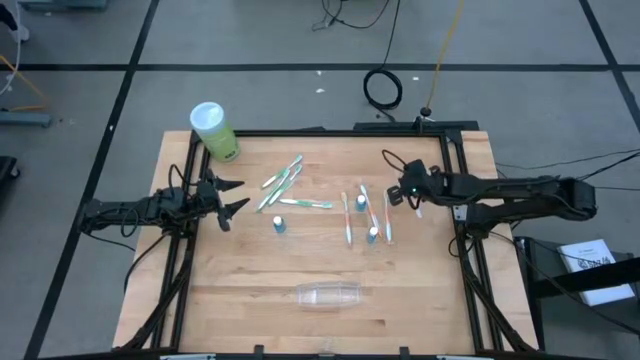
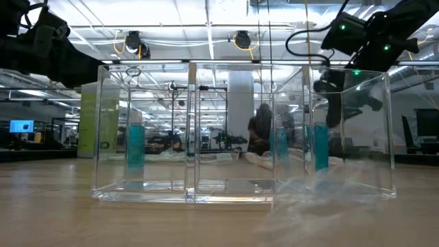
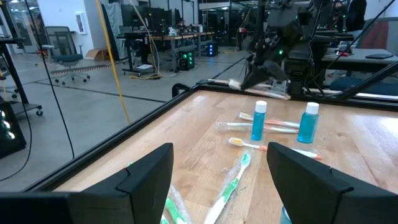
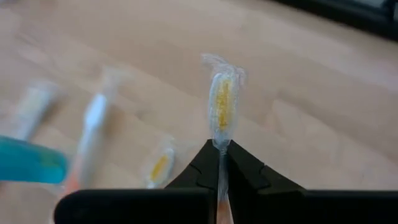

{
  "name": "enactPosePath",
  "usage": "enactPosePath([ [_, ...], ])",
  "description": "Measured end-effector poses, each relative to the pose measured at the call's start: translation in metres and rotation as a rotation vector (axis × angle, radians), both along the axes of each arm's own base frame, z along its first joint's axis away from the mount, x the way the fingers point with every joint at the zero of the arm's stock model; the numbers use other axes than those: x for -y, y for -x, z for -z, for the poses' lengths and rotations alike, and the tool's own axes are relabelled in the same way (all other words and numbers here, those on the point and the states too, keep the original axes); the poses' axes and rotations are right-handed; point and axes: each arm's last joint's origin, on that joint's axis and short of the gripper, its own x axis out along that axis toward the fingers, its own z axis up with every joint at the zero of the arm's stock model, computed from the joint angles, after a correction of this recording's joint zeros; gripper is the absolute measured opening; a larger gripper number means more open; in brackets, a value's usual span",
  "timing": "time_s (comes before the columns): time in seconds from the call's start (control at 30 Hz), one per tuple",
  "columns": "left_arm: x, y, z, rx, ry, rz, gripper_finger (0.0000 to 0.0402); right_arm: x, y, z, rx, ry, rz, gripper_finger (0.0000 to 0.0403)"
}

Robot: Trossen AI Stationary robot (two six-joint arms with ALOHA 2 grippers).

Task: Pick & Place toothbrushing station
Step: Put the orange toothbrush into the transparent organizer

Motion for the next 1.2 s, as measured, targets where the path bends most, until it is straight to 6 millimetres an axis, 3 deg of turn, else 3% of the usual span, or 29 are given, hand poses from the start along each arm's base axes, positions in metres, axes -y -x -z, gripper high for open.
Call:
enactPosePath([
  [0.53, 0.0, 0.0, 0.0, 0.001, 0.0, 0.0, 0.0269, -0.016, -0.02, -0.033, 0.27, 0.172, -0.206, 0.0004],
  [1.2, 0.0, 0.0, 0.0, 0.0, 0.0, 0.0, 0.0269, -0.063, -0.035, -0.056, 0.504, 0.253, -0.476, 0.0004],
])
